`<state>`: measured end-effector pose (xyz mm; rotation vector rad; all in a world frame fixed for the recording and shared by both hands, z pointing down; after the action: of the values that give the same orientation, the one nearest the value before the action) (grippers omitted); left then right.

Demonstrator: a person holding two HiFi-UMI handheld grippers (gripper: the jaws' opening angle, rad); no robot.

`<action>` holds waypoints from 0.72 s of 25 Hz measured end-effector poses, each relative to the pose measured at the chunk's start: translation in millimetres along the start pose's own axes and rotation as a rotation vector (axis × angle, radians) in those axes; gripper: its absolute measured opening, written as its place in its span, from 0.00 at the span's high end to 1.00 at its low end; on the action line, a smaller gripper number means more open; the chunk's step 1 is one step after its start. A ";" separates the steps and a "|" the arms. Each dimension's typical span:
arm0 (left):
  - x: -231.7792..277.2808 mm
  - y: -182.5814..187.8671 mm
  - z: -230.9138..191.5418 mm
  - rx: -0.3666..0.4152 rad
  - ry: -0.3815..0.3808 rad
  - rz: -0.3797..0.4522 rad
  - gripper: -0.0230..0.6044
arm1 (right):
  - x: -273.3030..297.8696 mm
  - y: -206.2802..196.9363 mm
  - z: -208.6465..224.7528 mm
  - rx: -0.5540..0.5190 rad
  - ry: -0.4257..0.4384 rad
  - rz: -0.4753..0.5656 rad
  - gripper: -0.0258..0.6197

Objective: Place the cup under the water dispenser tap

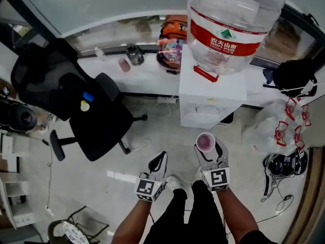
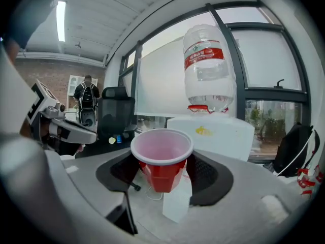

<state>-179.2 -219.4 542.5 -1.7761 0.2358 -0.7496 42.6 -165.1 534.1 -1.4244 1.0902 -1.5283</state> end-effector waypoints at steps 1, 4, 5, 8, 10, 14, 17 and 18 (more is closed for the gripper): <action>8.5 -7.5 -2.2 0.006 0.001 -0.007 0.94 | 7.5 -6.3 2.7 0.007 0.000 0.004 0.51; 32.3 -27.8 -8.0 0.028 0.006 -0.025 0.94 | 31.7 -32.2 14.2 -0.023 0.004 0.001 0.51; 40.7 -33.8 -9.5 0.034 0.007 -0.029 0.94 | 40.5 -42.0 19.1 -0.040 0.010 -0.008 0.51; 67.0 -50.8 -14.0 0.041 0.003 -0.026 0.94 | 69.8 -72.4 33.8 -0.035 0.015 -0.026 0.51; 82.1 -64.3 -18.6 0.037 0.007 -0.019 0.94 | 89.2 -96.5 41.3 -0.034 0.017 -0.043 0.51; 107.5 -91.6 -26.5 0.028 0.023 -0.008 0.94 | 123.8 -139.7 50.8 -0.044 0.013 -0.067 0.51; 128.0 -110.1 -31.1 0.037 0.033 0.007 0.94 | 149.4 -168.8 58.2 -0.054 -0.002 -0.074 0.51; 133.6 -114.5 -32.1 0.031 0.034 0.013 0.94 | 157.4 -177.3 60.9 -0.052 -0.009 -0.077 0.51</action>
<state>-118.3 -273.7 701.6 -1.7325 0.2568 -0.7710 93.6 -257.0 755.2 -1.5225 1.0885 -1.5560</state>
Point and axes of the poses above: the fingertips, and each gripper's own axes: x forward along the fingers, z to its right, y out of its top, the point moved 8 cm from there along -x, backward along the fingers, and after that the axes turned 6 degrees about -z, right-handed, at the moved point
